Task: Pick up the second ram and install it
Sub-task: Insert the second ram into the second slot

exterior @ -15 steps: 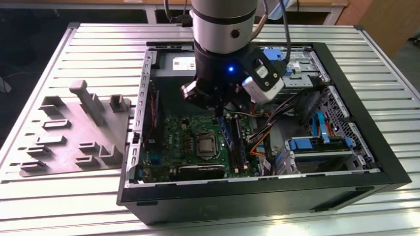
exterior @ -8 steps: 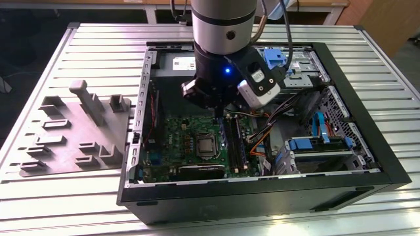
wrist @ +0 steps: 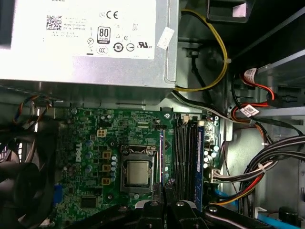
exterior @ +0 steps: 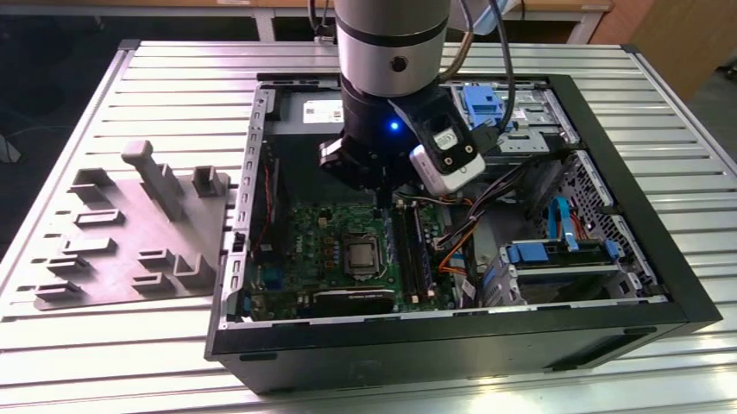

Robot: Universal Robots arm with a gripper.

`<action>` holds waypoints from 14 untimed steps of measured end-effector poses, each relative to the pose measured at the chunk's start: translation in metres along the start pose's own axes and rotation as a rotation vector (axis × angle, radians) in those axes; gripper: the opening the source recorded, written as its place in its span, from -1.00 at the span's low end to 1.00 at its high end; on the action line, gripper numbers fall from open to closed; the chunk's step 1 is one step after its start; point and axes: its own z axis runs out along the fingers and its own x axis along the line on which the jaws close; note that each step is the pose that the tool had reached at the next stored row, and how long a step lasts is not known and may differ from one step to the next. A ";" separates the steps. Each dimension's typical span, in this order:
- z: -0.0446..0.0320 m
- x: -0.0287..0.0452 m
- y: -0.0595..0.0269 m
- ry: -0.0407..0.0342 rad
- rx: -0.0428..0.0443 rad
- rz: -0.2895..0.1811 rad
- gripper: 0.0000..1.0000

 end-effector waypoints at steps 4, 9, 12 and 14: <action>0.0007 0.0001 0.0000 -0.0003 -0.0067 0.000 -0.74; 0.0027 -0.0018 -0.0001 -0.0003 -0.0111 0.000 -0.74; 0.0046 -0.0045 -0.0003 -0.0002 -0.0118 0.000 -0.74; 0.0059 -0.0076 -0.0003 -0.0002 -0.0116 0.000 -0.74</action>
